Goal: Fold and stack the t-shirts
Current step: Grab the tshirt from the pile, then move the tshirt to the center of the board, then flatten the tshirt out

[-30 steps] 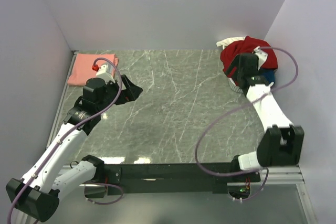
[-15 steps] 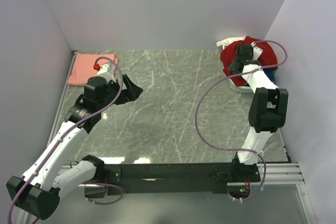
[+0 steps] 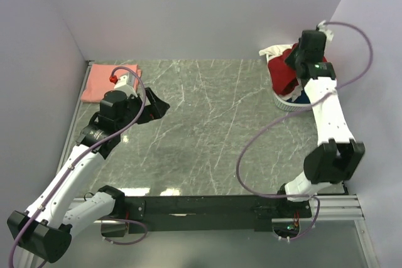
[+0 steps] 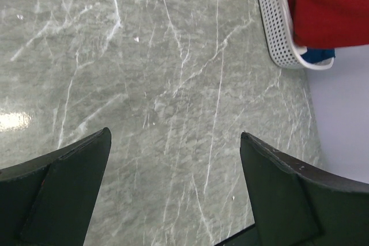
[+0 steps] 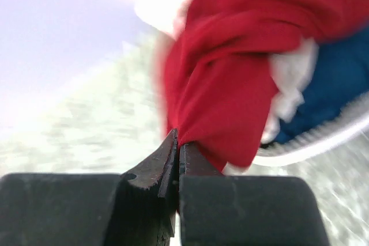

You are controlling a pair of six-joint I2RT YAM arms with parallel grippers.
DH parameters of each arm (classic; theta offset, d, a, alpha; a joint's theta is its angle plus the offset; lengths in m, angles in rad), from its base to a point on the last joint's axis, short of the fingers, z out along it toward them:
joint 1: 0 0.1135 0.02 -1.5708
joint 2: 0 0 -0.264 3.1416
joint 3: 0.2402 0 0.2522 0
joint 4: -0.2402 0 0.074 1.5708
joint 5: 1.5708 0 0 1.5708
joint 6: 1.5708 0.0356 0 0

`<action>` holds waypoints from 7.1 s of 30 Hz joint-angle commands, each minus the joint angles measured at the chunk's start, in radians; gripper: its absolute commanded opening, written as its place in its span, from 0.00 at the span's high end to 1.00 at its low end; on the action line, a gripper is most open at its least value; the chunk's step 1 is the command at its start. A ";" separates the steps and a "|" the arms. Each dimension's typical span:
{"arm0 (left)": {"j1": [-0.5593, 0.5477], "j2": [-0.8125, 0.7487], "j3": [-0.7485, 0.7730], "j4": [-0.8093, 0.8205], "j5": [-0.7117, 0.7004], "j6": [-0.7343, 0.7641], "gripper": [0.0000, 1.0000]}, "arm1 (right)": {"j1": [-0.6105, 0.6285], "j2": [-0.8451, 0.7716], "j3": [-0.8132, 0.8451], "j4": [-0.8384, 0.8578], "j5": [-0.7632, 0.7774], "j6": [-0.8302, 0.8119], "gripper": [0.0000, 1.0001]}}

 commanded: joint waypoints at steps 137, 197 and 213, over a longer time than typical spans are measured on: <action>0.368 0.078 0.478 -0.077 -0.126 -0.081 0.94 | 0.127 -0.137 0.466 -0.065 -0.190 0.005 1.00; 0.198 0.555 -0.214 0.249 -0.493 -0.280 0.99 | 0.365 -0.686 -1.111 -0.075 -0.158 0.373 0.31; 0.199 0.152 -0.201 0.045 -0.519 -0.311 1.00 | 0.365 -0.715 -1.085 -0.387 -0.202 0.399 0.31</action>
